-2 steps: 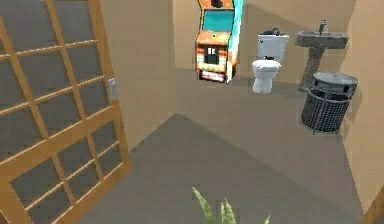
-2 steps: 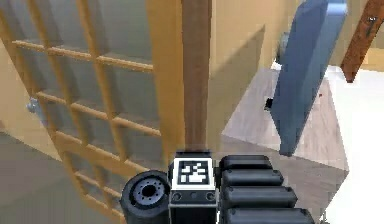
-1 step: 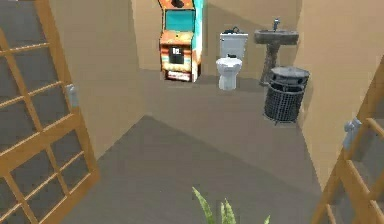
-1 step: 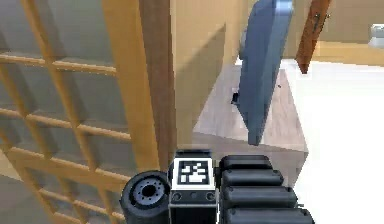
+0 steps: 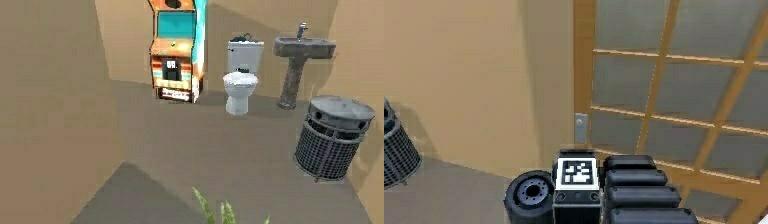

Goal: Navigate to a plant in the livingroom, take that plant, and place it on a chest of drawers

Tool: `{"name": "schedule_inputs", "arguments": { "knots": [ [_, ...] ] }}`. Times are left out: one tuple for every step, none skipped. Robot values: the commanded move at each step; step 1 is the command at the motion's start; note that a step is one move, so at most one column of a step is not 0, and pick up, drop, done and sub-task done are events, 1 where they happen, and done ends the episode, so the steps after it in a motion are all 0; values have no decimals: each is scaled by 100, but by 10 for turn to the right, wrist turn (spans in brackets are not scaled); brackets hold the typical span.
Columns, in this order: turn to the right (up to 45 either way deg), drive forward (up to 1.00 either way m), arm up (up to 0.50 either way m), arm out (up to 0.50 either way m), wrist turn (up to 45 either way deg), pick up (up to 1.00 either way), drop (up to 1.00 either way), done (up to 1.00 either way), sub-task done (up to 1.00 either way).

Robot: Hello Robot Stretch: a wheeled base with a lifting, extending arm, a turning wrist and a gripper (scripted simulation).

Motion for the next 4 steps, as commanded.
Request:
{"name": "schedule_inputs", "arguments": {
  "knots": [
    [0,100,0,0,0,0,0,0,0],
    [0,80,0,0,0,0,0,0,0],
    [-120,0,0,0,0,0,0,0,0],
    [0,50,0,0,0,0,0,0,0]
  ]
}}
